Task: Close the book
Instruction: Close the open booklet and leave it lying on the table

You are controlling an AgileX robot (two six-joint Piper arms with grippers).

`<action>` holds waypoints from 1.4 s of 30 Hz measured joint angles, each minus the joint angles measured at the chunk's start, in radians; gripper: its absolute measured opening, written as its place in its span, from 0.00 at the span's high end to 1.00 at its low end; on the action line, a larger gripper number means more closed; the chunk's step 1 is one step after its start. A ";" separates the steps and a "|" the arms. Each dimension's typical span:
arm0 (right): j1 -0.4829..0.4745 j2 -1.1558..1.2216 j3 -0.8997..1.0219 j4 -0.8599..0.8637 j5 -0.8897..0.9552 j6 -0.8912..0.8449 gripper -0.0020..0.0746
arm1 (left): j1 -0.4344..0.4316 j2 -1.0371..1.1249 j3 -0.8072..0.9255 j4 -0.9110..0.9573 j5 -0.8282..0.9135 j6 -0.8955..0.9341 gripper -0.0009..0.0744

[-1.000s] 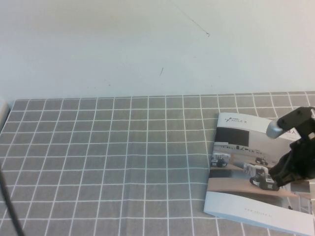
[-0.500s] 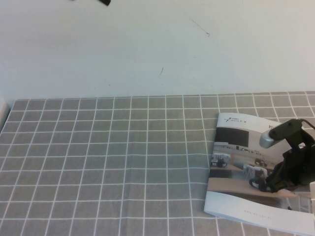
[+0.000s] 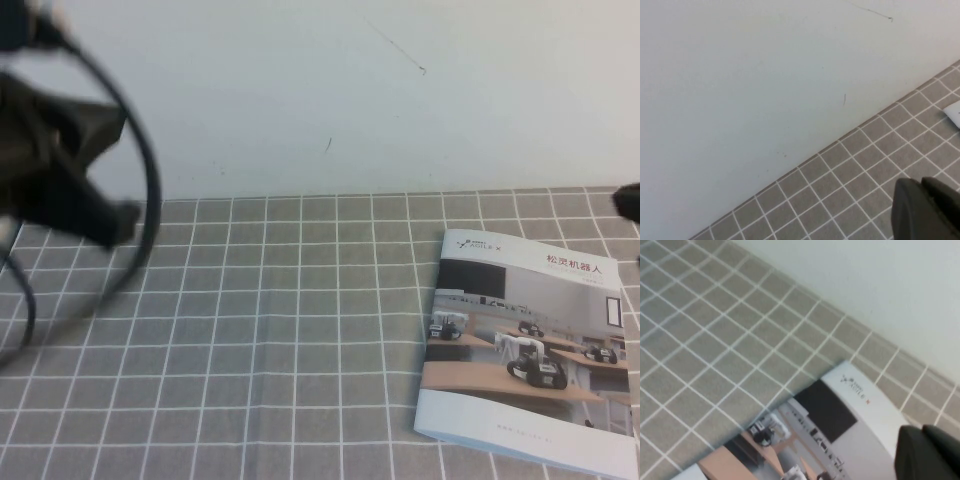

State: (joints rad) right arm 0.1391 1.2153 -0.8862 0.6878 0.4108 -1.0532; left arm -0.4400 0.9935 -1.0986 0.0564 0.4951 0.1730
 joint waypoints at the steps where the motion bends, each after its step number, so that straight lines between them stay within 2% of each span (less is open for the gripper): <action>1: 0.000 -0.052 0.000 -0.010 0.019 -0.002 0.98 | 0.000 -0.038 0.070 0.004 -0.054 -0.002 0.99; 5: 0.000 -0.219 0.000 -0.086 0.137 0.004 0.98 | 0.000 -0.169 0.300 0.010 -0.211 -0.009 0.99; 10: 0.000 -0.373 0.023 -0.195 0.328 0.098 0.98 | 0.000 -0.282 0.496 0.010 -0.286 -0.048 0.99; 18: 0.000 -0.658 0.191 -0.381 0.384 0.294 0.98 | 0.000 -0.329 0.670 0.028 -0.328 -0.062 0.99; 23: 0.000 -0.811 0.338 -0.385 0.381 0.346 0.98 | 0.000 -0.329 0.742 0.032 -0.433 -0.062 0.99; 30: 0.000 -0.917 0.465 -0.301 0.352 0.352 0.98 | 0.000 -0.329 0.770 0.033 -0.523 -0.062 0.99; 42: 0.000 -0.918 0.494 -0.268 0.363 0.352 0.98 | 0.000 -0.329 0.770 0.034 -0.531 -0.068 0.99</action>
State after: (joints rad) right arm 0.1391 0.2977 -0.3919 0.4193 0.7742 -0.7008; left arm -0.4400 0.6647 -0.3285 0.0908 -0.0361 0.1055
